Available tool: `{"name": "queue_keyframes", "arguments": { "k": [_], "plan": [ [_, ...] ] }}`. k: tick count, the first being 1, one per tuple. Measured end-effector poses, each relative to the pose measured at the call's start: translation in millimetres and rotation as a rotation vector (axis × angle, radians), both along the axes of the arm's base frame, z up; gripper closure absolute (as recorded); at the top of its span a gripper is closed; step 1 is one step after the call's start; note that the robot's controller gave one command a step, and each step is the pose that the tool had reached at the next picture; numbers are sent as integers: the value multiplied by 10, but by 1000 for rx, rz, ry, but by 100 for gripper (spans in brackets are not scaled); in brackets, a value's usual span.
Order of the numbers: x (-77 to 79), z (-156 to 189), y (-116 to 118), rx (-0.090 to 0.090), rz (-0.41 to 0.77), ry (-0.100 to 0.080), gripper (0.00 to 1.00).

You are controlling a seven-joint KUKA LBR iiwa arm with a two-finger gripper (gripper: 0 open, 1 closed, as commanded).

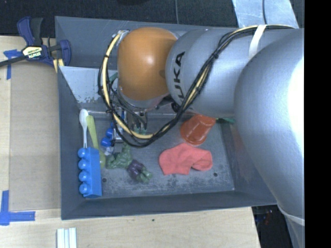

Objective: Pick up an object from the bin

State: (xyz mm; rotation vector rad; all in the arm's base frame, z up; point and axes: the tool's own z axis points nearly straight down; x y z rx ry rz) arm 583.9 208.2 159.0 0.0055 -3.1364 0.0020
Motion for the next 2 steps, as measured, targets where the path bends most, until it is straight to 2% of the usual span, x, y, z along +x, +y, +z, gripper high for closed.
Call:
{"name": "queue_keyframes", "arguments": {
  "k": [1,2],
  "plan": [
    [18,52,-7,2,-3,-8,0],
    [-33,152,-656,2,29,-5,0]
  ]
}}
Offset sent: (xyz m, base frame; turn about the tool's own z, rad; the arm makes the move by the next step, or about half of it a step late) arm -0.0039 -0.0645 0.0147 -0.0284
